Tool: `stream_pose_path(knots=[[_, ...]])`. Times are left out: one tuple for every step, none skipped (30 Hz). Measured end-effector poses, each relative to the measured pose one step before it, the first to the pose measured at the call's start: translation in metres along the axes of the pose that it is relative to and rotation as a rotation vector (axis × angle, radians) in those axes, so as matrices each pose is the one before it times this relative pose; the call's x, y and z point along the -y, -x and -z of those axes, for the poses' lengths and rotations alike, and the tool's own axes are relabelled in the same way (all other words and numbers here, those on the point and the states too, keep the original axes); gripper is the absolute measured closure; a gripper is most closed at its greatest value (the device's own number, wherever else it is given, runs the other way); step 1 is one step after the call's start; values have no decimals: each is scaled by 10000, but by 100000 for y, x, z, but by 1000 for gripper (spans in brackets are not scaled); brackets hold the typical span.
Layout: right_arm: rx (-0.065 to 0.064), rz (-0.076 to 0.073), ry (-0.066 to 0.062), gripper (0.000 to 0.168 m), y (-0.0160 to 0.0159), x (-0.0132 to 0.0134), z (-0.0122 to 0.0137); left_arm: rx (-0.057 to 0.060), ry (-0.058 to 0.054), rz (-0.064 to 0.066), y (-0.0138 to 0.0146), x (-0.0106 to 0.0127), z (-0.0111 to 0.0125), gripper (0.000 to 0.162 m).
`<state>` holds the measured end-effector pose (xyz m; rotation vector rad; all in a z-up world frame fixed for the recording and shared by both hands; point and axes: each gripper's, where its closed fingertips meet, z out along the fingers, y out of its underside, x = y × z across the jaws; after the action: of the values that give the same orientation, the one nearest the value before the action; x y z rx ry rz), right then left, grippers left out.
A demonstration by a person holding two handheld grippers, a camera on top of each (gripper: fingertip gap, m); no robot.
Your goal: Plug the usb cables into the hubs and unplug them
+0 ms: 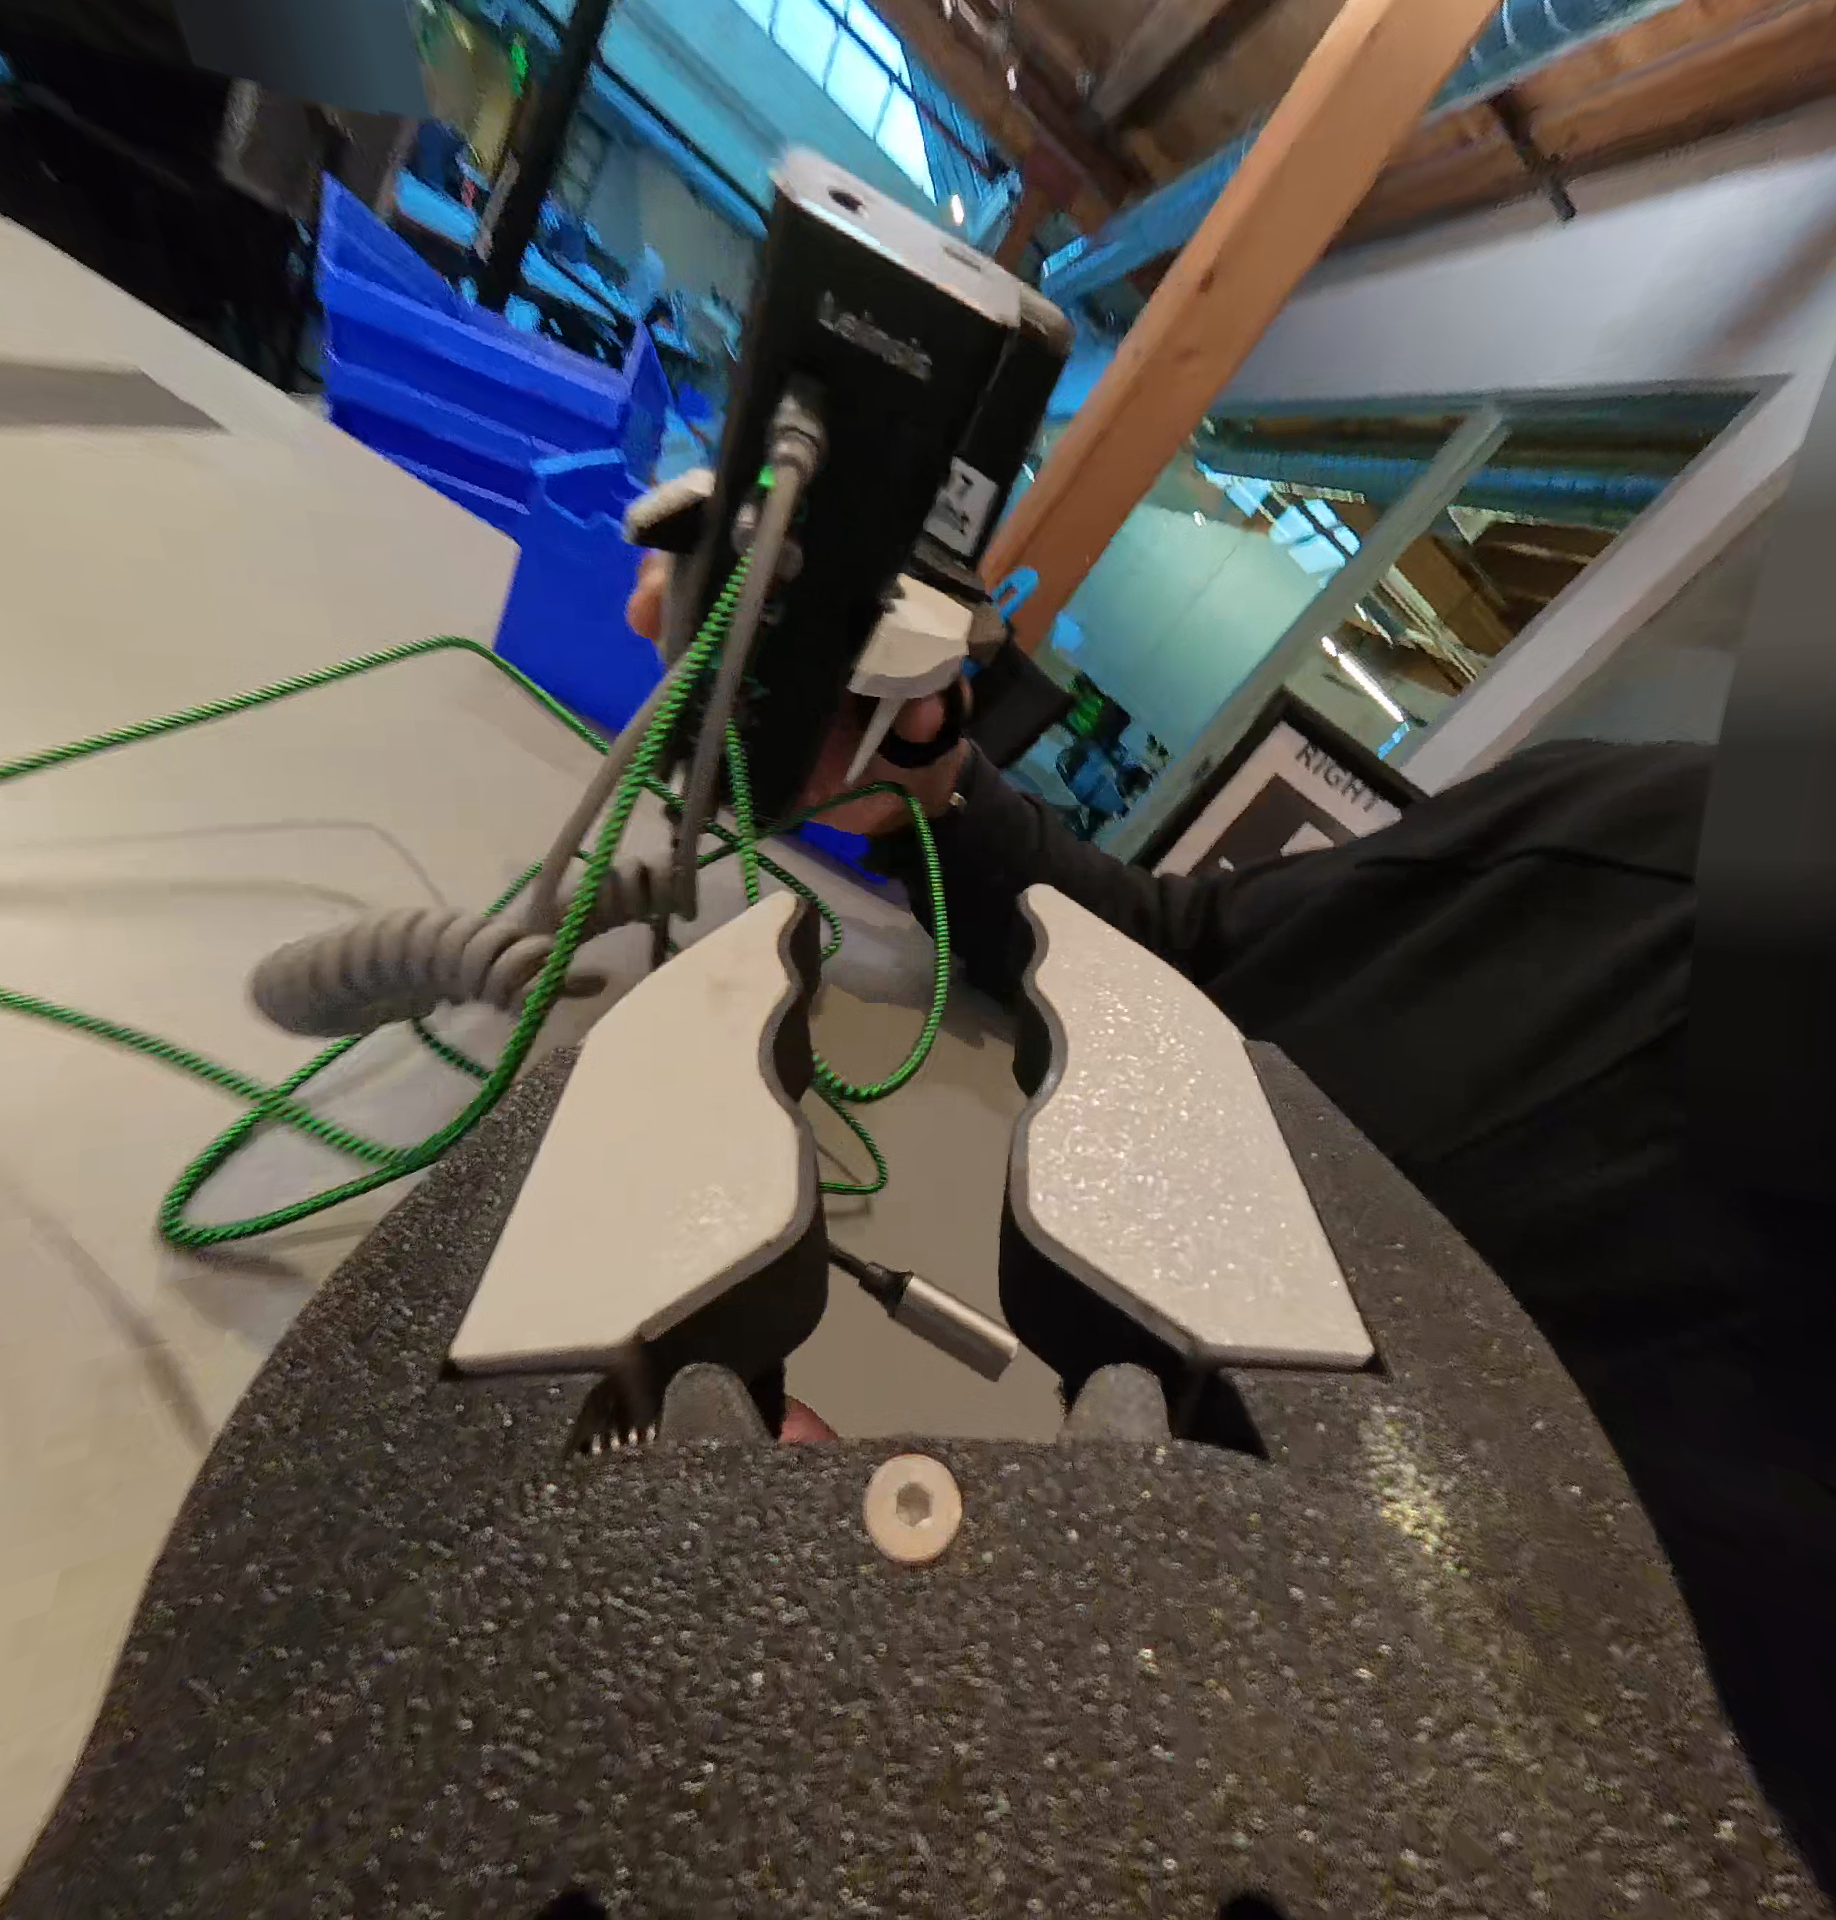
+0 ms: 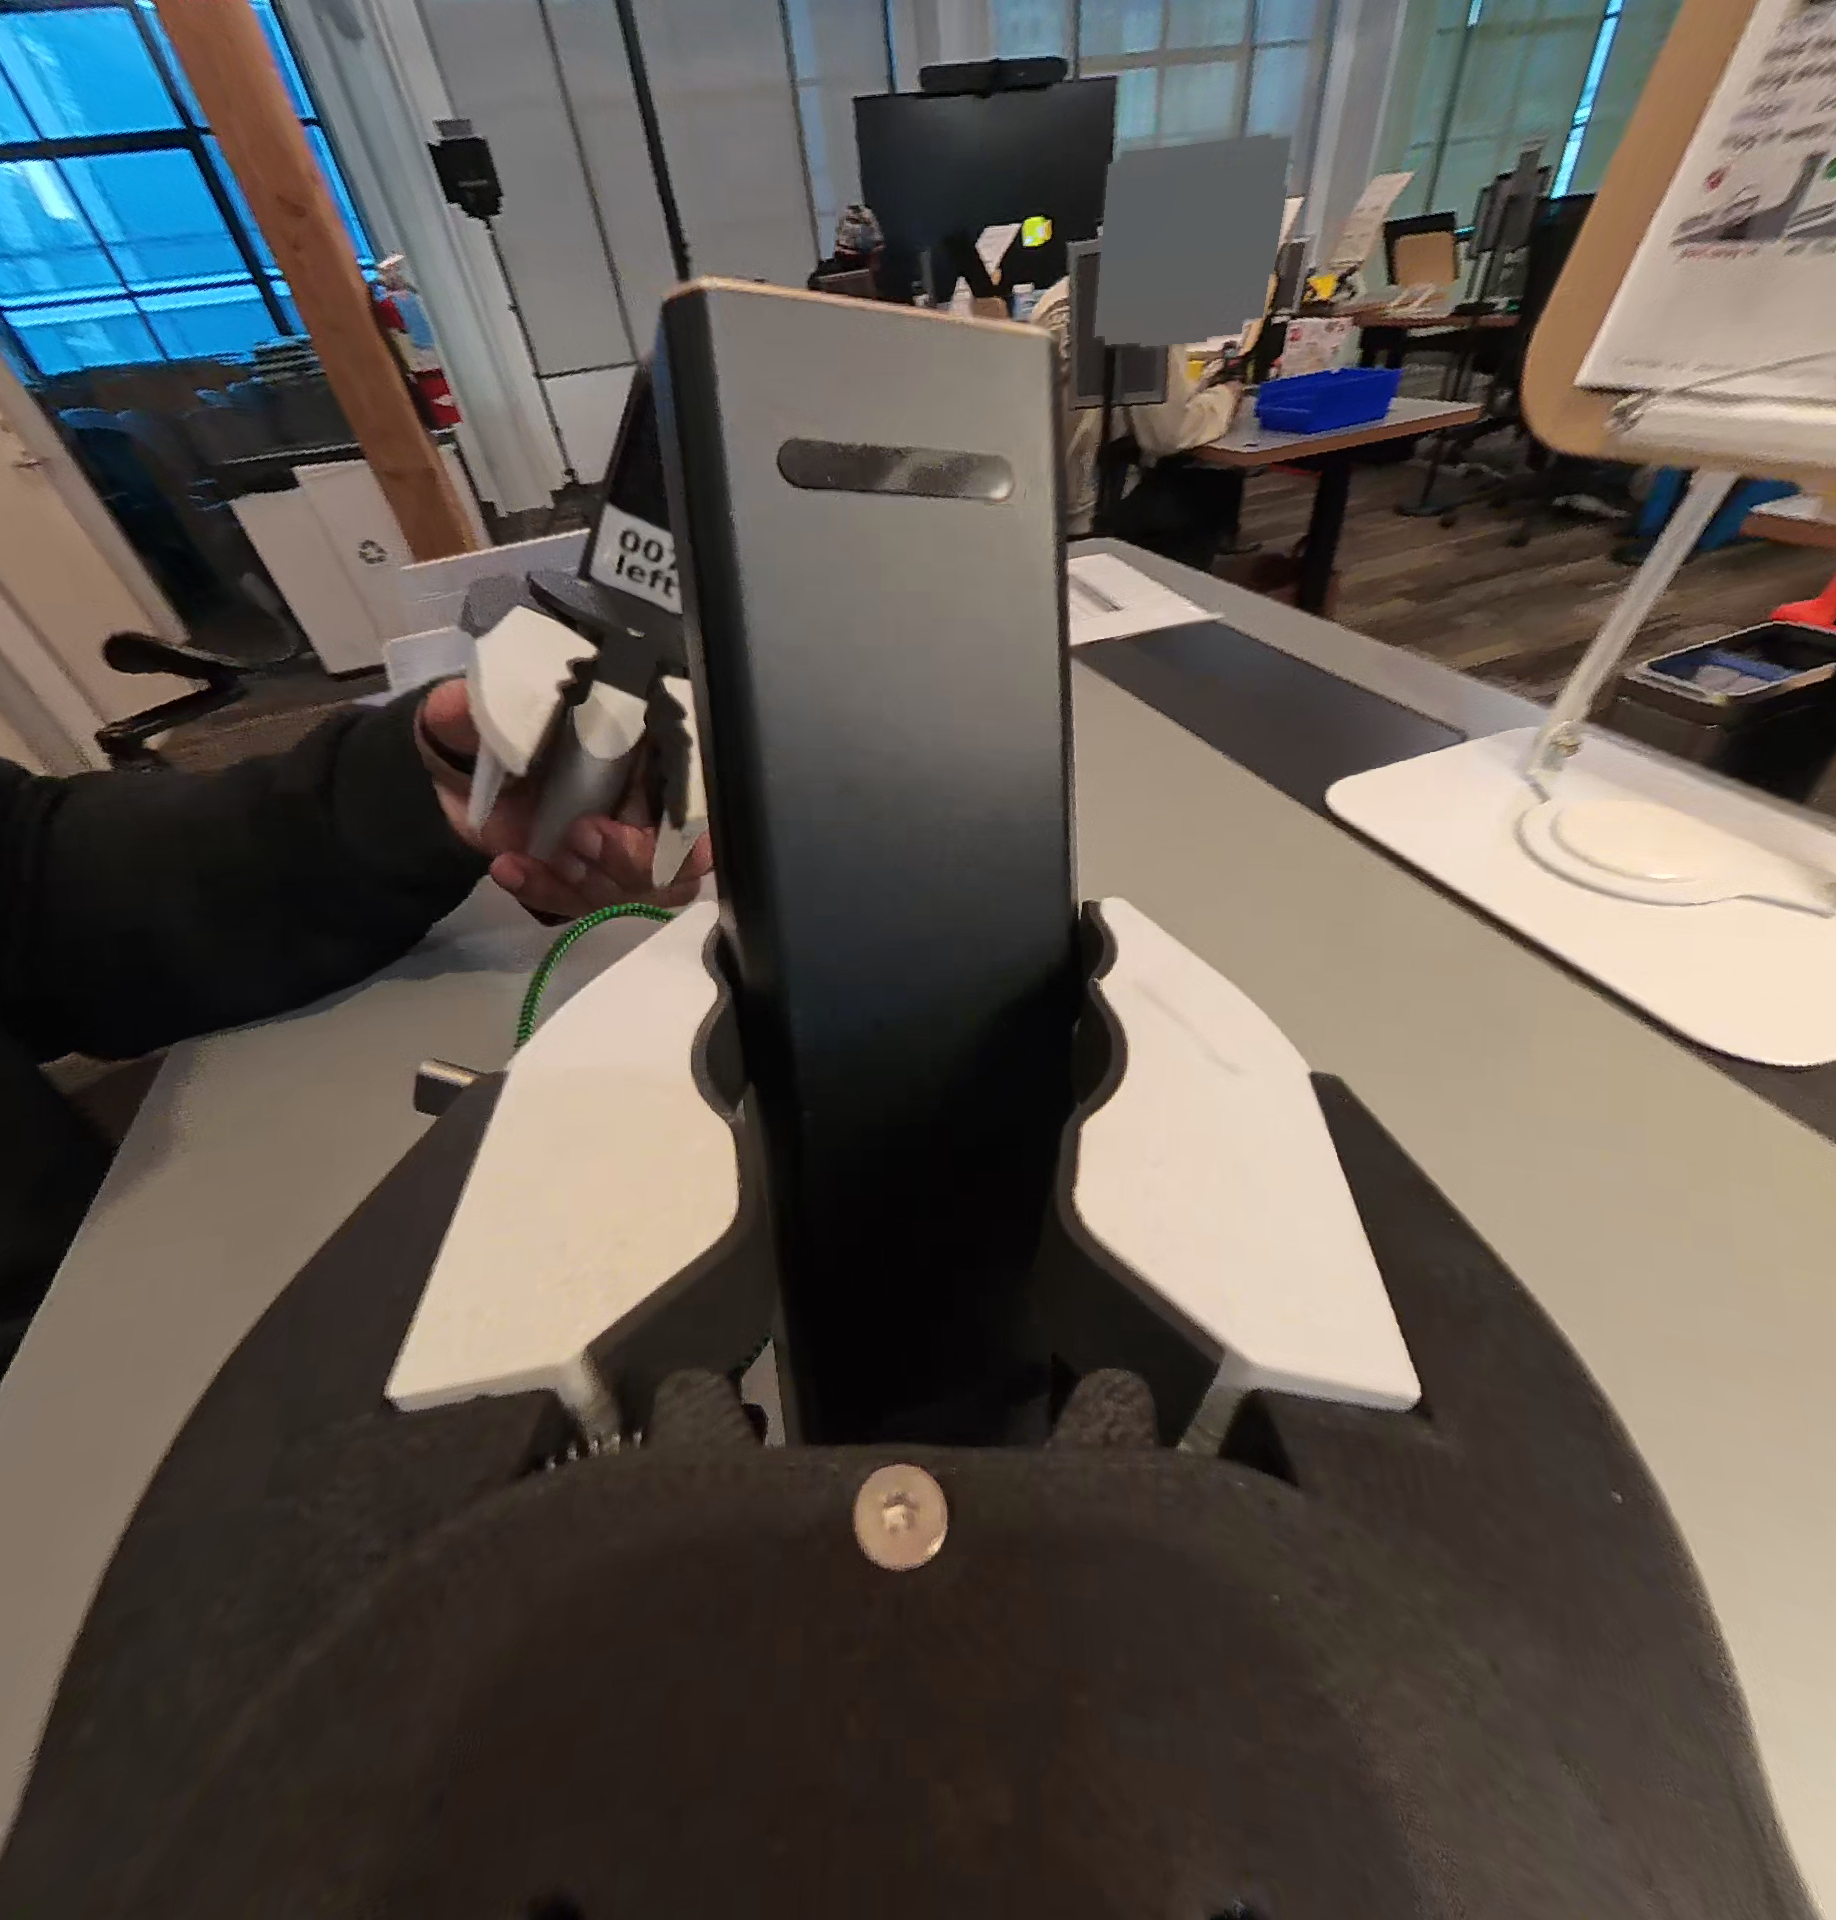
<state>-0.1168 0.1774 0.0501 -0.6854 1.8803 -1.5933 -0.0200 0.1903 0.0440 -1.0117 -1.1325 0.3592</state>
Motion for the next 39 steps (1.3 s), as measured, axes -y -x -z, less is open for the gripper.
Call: stream_pose_path(knots=[[-212,89,-7,108,1,673,337,145,-432,-40,282,640,695,128],[-234,70,-39,108,-17,767,407,116,-450,3,335,610,672,129],[-236,52,-47,108,-34,825,468,168,-392,84,480,525,619,129],[-244,48,-37,108,-71,863,512,195,-316,133,571,432,539,129],[-268,61,-31,108,-107,894,562,180,-262,145,596,347,447,129],[-279,58,-39,108,-144,941,622,129,-213,152,510,258,339,129],[-276,45,-55,108,-161,969,670,90,-163,158,447,163,264,130],[-264,14,-68,108,-191,978,703,60,-125,160,388,78,171,130],[-231,10,-74,108,-198,947,736,26,-85,162,296,-11,72,130],[-204,7,-61,108,-228,896,755,33,-29,155,280,-93,5,131],[-178,-7,-50,108,-286,837,769,58,33,135,275,-177,-65,130],[-127,17,-53,108,-328,823,805,28,70,85,185,-226,-111,130],[-91,57,-73,108,-376,818,870,30,109,36,128,-267,-135,130],[-105,49,-89,108,-498,828,963,70,153,13,157,-327,-148,130],[-123,14,-93,108,-634,814,1060,83,160,-13,148,-332,-149,130],[-113,-4,-108,108,-719,819,1132,58,138,-34,89,-276,-135,130],[-147,-28,-116,108,-858,799,1206,32,115,-23,31,-225,-124,130],[-160,-72,-106,108,-972,750,1261,18,87,-15,15,-171,-99,130],[-120,-92,-110,108,-998,706,1315,14,56,-10,14,-114,-74,130],[-185,-88,-179,108,-1112,748,1366,4,32,-1,20,-81,-53,130],[-177,-78,-220,108,-1162,748,1399,4,25,12,44,-79,-49,130],[-141,-120,-209,108,-1177,689,1407,13,29,21,88,-86,-25,130],[-149,-186,-194,108,-1274,579,1367,13,22,26,119,-84,-22,131],[-184,-221,-190,108,-1376,467,1301,15,14,40,139,-87,-22,131],[-283,-180,-203,108,-1554,343,1221,13,18,56,167,-93,-8,131],[-318,-117,-173,108,-1671,173,1117,9,18,63,165,-96,-17,131],[-222,-151,-42,108,-1629,-115,975,-3,11,66,155,-94,-21,131],[-189,-171,119,108,-1646,-437,833,-9,16,65,142,-106,-21,131],[-279,-100,216,108,-1722,-683,700,12,27,53,171,-111,-14,131],[-271,-43,408,108,-1661,-1015,527,33,34,34,170,-122,-11,131],[-215,-15,511,108,-1489,-1216,369,27,36,31,162,-110,-8,131],[-251,20,475,108,-1388,-1258,200,11,32,33,127,-105,-15,131],[-330,0,480,108,-1353,-1278,8,10,32,27,115,-90,-17,131],[-249,-22,527,107,-1108,-1357,-194,19,27,21,119,-84,-24,131],[-166,1,562,107,-857,-1408,-370,21,28,17,118,-76,-34,131],[-157,16,621,107,-668,-1475,-552,22,39,22,130,-108,-47,131],[-162,-32,692,107,-537,-1519,-692,17,51,34,125,-127,-48,131],[-176,-39,676,107,-409,-1420,-815,-3,55,51,73,-101,-54,131],[-127,-28,691,107,-204,-1355,-873,-14,31,18,0,-55,-36,131]])
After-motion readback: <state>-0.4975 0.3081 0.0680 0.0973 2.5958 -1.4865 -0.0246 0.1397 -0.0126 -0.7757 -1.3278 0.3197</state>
